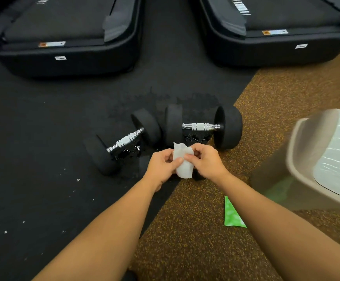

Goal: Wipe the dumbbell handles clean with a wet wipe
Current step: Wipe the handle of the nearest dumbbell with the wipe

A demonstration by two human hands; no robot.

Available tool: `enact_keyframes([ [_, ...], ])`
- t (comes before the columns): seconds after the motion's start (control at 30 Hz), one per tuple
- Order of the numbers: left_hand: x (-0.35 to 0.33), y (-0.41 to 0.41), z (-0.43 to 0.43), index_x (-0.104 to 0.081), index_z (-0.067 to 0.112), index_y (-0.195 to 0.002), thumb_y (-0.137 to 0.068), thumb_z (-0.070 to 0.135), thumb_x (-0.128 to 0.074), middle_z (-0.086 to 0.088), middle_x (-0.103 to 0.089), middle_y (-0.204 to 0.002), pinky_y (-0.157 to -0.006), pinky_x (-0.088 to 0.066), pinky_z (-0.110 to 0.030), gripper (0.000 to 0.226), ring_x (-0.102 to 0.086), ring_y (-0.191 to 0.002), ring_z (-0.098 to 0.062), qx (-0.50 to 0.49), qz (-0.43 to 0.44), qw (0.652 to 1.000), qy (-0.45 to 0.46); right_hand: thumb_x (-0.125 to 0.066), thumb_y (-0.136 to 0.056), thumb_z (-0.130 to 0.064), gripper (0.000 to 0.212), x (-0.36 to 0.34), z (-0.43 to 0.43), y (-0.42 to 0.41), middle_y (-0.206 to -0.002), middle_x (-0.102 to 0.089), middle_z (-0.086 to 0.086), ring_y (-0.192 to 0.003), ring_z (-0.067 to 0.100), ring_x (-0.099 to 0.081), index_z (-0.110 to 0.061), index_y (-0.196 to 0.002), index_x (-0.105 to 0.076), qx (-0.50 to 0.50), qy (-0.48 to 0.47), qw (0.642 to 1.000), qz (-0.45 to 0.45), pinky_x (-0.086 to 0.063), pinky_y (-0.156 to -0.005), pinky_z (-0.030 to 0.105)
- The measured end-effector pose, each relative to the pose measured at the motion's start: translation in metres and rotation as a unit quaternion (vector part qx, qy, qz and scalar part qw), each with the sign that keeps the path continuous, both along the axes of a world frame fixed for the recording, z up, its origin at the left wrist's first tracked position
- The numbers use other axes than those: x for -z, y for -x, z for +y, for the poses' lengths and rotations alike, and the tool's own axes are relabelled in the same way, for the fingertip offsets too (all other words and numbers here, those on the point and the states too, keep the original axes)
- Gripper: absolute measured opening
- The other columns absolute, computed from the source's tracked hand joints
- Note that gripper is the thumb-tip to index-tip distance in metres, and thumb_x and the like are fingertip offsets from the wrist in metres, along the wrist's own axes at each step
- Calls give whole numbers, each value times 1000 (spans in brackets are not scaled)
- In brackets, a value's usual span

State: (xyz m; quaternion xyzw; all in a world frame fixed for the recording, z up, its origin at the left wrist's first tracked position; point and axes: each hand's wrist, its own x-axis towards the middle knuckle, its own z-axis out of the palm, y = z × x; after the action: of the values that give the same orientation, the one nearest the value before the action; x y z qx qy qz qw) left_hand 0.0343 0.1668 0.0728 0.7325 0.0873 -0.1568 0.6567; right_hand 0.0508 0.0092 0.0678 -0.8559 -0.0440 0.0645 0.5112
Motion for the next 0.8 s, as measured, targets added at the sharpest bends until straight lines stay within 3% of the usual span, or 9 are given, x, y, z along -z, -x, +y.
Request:
enact_keyframes([
  [0.07, 0, -1, 5, -64, 4, -107, -90, 3, -61, -12, -69, -97, -77, -57, -37, 18, -67, -91, -23, -8, -4, 1000, -9, -69, -82, -20, 7, 0, 7, 0, -76, -63, -9, -71, 5, -58, -21, -86, -64, -3, -19, 999, 25, -47, -65, 23],
  [0.17, 4, -4, 16, -64, 8, -100, -87, 4, -64, -13, -69, -93, -74, -55, -38, 14, -66, -85, -23, -6, -33, 998, -53, -76, -75, -21, 23, 5, 17, 1, -91, -68, -2, -86, 15, -65, -26, -93, -62, -14, -44, 996, 73, -56, -76, 37],
  [0.27, 11, -9, 26, -67, 12, -96, -83, 8, -69, -8, -70, -86, -75, -56, -42, 13, -65, -80, -22, -5, -47, 995, -89, -76, -72, -12, 31, 10, 29, 0, -93, -68, 5, -88, 21, -66, -32, -88, -59, -3, -49, 995, 92, -57, -73, 48],
  [0.47, 25, -21, 48, -72, 13, -93, -77, 9, -76, -5, -72, -83, -78, -57, -39, 16, -67, -77, -17, -8, -65, 984, -163, -72, -73, -10, 25, 20, 51, -5, -88, -69, 4, -83, 21, -68, -26, -89, -62, 21, -38, 995, 93, -57, -71, 50],
  [0.53, 28, -23, 51, -73, 11, -93, -77, 7, -75, -3, -70, -81, -75, -56, -31, 17, -64, -72, -12, -4, -74, 979, -189, -70, -74, -9, 25, 23, 56, -7, -87, -68, 3, -82, 19, -66, -22, -93, -61, 25, -25, 995, 90, -57, -71, 46],
  [0.63, 35, -26, 56, -73, 13, -95, -79, 5, -71, 4, -66, -78, -74, -50, -21, 18, -58, -69, -4, -7, -89, 963, -254, -68, -77, -7, 20, 27, 61, -9, -79, -61, -4, -71, 7, -57, -18, -91, -58, 31, 26, 997, 72, -49, -60, 20],
  [0.7, 41, -26, 61, -72, 15, -104, -83, 6, -67, 2, -68, -91, -85, -50, -23, 23, -62, -83, -9, 10, -89, 948, -307, -66, -79, -7, 13, 31, 61, -11, -72, -57, -6, -63, 2, -50, -17, -84, -59, 35, 64, 996, 56, -38, -52, 10],
  [0.8, 49, -26, 68, -66, 20, -119, -87, 14, -65, -1, -62, -118, -99, -44, -30, 33, -54, -113, -17, 85, -93, 906, -405, -64, -80, -7, 17, 38, 60, -12, -66, -57, -6, -58, 2, -48, -21, -73, -58, 41, 98, 993, 46, -35, -49, 7],
])
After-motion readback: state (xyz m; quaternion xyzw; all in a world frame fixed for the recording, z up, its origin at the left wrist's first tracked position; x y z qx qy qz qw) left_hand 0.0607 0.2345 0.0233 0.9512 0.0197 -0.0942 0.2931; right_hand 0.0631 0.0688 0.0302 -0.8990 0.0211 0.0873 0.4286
